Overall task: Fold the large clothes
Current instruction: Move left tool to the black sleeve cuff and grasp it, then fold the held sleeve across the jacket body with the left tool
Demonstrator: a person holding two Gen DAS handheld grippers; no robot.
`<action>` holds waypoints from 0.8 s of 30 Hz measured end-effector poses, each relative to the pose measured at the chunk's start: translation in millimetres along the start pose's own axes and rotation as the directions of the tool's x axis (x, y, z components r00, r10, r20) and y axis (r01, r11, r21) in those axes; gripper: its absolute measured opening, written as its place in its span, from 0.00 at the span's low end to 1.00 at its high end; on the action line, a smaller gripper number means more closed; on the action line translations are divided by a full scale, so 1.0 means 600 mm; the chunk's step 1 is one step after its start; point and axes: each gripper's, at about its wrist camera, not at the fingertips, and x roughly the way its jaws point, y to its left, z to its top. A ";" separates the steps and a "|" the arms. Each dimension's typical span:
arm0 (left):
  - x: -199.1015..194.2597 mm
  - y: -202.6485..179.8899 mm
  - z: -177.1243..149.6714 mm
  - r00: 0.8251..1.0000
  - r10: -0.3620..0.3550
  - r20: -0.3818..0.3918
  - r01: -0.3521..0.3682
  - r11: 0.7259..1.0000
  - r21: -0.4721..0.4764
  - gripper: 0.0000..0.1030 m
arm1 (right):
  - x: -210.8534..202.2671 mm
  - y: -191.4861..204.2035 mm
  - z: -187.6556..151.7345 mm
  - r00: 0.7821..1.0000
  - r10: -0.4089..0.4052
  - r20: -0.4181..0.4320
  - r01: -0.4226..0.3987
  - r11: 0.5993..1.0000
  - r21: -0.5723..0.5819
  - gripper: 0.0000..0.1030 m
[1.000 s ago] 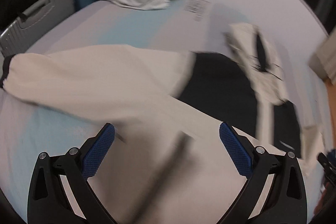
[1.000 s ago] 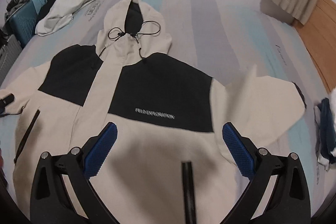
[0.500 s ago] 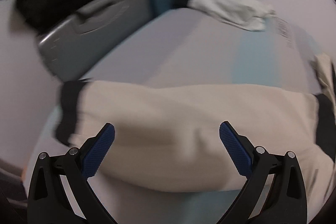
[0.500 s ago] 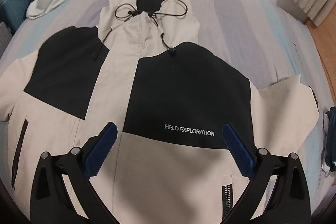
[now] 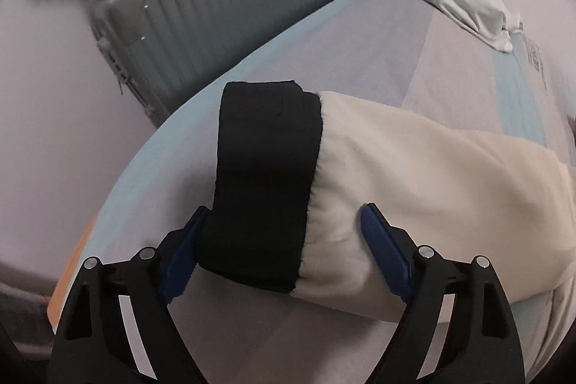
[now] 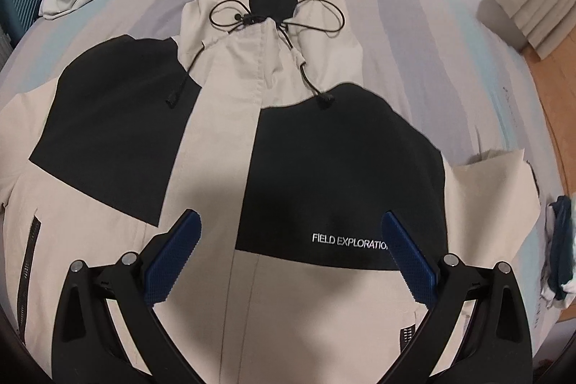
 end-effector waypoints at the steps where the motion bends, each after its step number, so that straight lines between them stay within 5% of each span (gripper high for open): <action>1: 0.002 0.000 0.003 1.000 0.006 0.006 -0.006 1.000 -0.001 0.75 | -0.005 0.001 0.003 1.000 0.002 0.003 -0.002 1.000 0.003 0.93; 12: -0.007 -0.014 0.012 1.000 0.010 0.004 -0.010 1.000 0.007 0.40 | -0.004 0.008 0.004 1.000 0.021 0.001 -0.021 0.998 0.052 0.93; 13: -0.012 -0.017 0.014 1.000 0.011 0.014 -0.011 1.000 0.011 0.23 | -0.004 0.006 0.002 1.000 0.025 0.003 -0.025 0.998 0.053 0.93; 14: -0.022 -0.024 0.016 0.999 0.037 0.035 -0.038 0.999 0.022 0.16 | -0.005 0.004 0.002 1.000 0.026 0.004 -0.027 0.998 0.053 0.93; 24: -0.034 -0.031 0.018 0.998 0.060 0.004 -0.060 0.997 0.053 0.12 | -0.007 -0.032 -0.007 0.997 0.071 0.021 -0.072 0.996 0.043 0.93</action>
